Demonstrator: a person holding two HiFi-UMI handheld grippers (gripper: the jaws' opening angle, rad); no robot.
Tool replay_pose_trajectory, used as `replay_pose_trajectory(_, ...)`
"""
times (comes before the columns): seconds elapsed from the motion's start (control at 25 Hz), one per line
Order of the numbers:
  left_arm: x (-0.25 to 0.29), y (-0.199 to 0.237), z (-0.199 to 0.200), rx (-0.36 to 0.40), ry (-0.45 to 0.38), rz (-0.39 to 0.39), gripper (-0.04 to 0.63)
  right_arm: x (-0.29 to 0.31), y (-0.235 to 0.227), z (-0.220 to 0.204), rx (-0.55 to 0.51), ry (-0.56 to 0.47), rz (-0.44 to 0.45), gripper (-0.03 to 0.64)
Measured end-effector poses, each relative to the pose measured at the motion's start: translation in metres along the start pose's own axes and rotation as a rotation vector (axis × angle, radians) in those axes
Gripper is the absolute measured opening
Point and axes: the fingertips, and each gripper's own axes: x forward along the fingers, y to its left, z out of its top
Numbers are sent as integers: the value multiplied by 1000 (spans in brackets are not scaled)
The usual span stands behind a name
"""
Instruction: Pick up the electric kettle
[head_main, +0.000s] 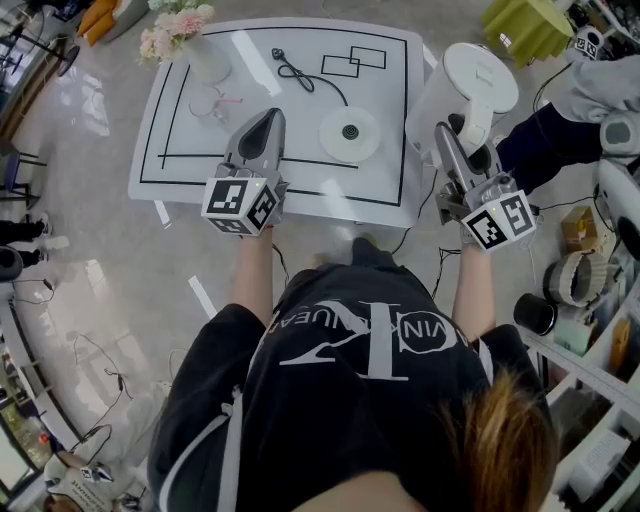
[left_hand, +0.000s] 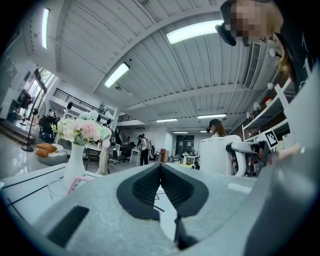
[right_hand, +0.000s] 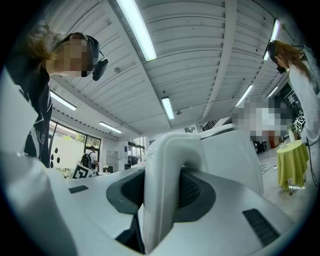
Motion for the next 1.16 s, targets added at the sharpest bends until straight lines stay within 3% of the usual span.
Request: replay_pose_trajectory(1.16,6,-12,-5,1,19,-8,8,-14,-6,1,5,3,-1,123)
